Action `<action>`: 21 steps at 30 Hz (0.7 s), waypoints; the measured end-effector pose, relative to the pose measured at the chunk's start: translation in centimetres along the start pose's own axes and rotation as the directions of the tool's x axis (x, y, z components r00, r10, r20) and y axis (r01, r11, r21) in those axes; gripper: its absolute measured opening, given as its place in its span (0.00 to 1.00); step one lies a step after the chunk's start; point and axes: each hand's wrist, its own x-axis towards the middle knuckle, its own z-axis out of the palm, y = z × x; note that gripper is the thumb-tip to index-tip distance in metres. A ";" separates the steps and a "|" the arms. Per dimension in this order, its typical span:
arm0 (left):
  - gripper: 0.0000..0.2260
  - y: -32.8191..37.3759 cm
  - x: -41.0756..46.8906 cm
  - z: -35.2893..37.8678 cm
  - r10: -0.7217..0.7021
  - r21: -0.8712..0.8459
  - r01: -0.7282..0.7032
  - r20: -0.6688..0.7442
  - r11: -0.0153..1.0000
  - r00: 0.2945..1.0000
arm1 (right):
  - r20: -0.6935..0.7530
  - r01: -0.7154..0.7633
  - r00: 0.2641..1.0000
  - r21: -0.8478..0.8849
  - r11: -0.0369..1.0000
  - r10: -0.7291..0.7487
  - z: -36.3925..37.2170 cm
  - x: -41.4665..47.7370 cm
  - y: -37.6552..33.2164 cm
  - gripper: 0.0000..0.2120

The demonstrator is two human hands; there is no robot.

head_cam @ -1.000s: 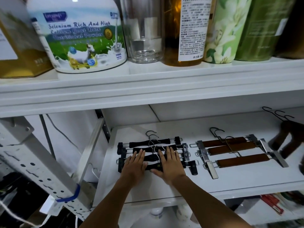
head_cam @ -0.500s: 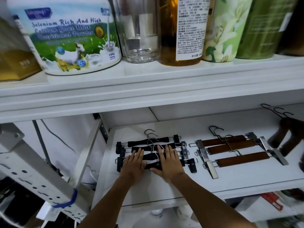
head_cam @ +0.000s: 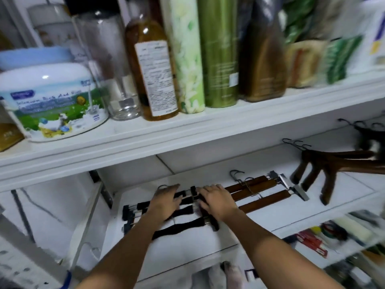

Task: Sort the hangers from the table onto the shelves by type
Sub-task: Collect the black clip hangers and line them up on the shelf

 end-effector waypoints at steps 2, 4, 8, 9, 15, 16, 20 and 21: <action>0.23 4.4 1.7 -1.2 0.080 0.005 -0.080 0.005 0.997 0.997 | -0.057 -0.074 0.996 -0.006 0.997 0.074 -1.9 -1.5 3.0 0.20; 0.24 9.5 3.3 -1.9 0.171 0.011 -0.171 0.010 0.985 0.985 | -0.106 -0.154 0.983 -0.030 0.988 0.150 -3.8 -3.9 6.5 0.20; 0.20 20.4 5.5 -2.0 0.309 -0.051 -0.310 -0.032 0.949 0.951 | -0.187 -0.307 0.938 -0.053 0.950 0.292 -7.8 -10.2 14.0 0.20; 0.21 23.5 5.7 -1.6 0.333 -0.055 -0.333 -0.014 0.941 0.943 | -0.203 -0.357 0.918 -0.046 0.933 0.341 -8.9 -12.3 16.1 0.19; 0.21 40.0 5.4 0.9 0.551 -0.065 -0.549 0.015 0.833 0.834 | -0.282 -0.618 0.766 -0.077 0.782 0.578 -14.4 -24.6 26.4 0.16; 0.21 42.3 5.0 0.9 0.588 -0.067 -0.586 0.003 0.807 0.809 | -0.285 -0.644 0.748 -0.092 0.760 0.599 -15.0 -26.4 27.7 0.16; 0.20 53.6 2.9 0.7 0.726 -0.092 -0.723 -0.013 0.684 0.688 | -0.301 -0.737 0.665 -0.117 0.665 0.684 -17.9 -35.1 32.9 0.18; 0.20 55.9 2.4 0.6 0.750 -0.099 -0.748 -0.019 0.656 0.661 | -0.302 -0.754 0.646 -0.115 0.646 0.701 -18.5 -36.9 33.9 0.18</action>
